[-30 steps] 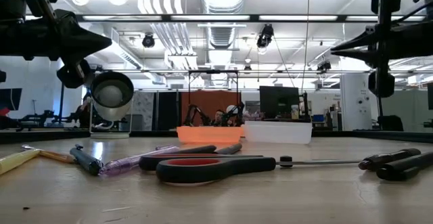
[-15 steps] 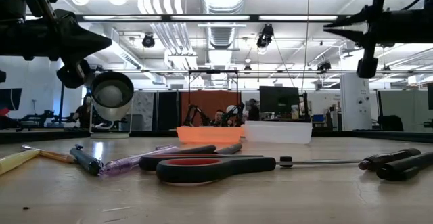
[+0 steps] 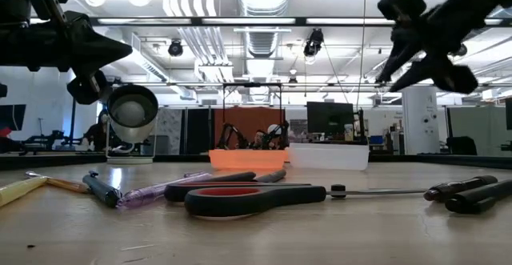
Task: Pick & place school supplies into a supply box
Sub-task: Put the black scissors into the orange supply box, then put the orange pencil into the orange supply box
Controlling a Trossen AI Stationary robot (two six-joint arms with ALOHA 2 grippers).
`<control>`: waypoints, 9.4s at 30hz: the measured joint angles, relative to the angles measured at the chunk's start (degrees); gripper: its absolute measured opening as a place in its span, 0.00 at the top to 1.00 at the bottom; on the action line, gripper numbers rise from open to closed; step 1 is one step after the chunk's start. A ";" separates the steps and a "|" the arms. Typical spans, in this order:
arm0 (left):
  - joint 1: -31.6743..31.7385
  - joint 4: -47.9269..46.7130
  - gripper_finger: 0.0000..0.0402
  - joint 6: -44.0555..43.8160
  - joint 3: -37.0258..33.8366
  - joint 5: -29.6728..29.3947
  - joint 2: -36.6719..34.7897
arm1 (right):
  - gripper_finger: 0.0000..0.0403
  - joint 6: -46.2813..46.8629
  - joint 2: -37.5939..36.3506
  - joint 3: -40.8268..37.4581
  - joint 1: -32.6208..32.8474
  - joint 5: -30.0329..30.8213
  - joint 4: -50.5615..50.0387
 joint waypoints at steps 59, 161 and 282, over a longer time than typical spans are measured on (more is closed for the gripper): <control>-11.23 -3.30 1.00 -20.51 5.26 -8.28 4.17 | 0.56 -40.30 53.30 39.94 15.95 -18.09 2.23; -11.66 -13.29 1.00 -20.42 4.72 0.83 5.86 | 0.82 6.79 53.95 60.11 4.26 26.57 -43.14; -31.45 -33.36 0.71 33.48 34.30 -5.60 68.08 | 0.46 -36.17 55.72 46.69 10.47 -6.33 -8.04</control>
